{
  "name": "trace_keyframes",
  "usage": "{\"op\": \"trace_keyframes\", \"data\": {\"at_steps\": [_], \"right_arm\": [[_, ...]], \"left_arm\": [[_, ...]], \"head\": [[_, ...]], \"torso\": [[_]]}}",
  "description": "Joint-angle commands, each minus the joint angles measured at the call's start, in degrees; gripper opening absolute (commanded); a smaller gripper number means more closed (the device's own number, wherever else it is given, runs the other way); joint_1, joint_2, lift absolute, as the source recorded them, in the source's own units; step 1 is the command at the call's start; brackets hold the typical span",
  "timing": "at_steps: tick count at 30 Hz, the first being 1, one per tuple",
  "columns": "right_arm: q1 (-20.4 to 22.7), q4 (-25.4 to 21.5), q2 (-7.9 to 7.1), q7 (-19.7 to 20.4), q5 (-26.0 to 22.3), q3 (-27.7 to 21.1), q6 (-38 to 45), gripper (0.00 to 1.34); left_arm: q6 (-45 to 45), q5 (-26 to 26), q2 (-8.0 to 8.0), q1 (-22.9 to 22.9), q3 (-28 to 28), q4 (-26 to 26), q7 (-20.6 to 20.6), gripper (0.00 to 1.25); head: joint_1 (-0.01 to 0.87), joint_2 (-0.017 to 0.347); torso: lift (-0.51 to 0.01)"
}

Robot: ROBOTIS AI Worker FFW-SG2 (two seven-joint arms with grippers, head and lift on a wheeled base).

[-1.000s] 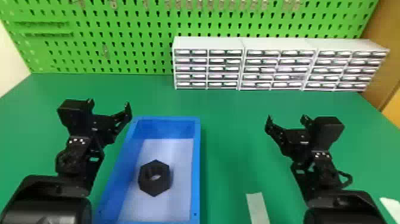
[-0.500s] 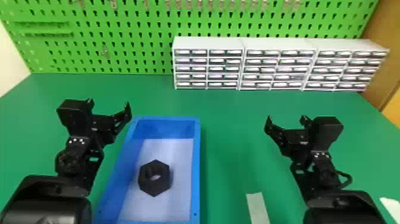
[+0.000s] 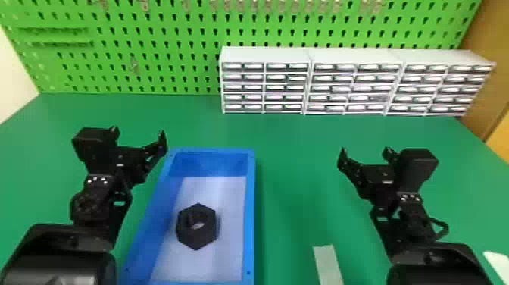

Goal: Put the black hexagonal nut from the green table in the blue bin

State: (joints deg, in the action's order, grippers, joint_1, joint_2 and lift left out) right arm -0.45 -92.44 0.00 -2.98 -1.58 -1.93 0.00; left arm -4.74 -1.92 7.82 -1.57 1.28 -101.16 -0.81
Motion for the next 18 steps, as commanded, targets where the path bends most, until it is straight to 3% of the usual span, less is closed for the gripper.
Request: {"op": "trace_keyframes", "data": {"at_steps": [1,18], "right_arm": [[0.0,0.0,0.05,0.0,0.0,0.0,0.1,1.12],[0.0,0.0,0.05,0.0,-0.1,-0.1,0.2,1.12]], "left_arm": [[0.0,0.0,0.0,0.1,0.0,0.0,0.0,1.0],[0.0,-0.1,0.0,0.0,0.0,0.0,0.0,1.0]], "head": [[0.686,0.052],[0.686,0.052]], "torso": [[-0.097],[-0.097]]}}
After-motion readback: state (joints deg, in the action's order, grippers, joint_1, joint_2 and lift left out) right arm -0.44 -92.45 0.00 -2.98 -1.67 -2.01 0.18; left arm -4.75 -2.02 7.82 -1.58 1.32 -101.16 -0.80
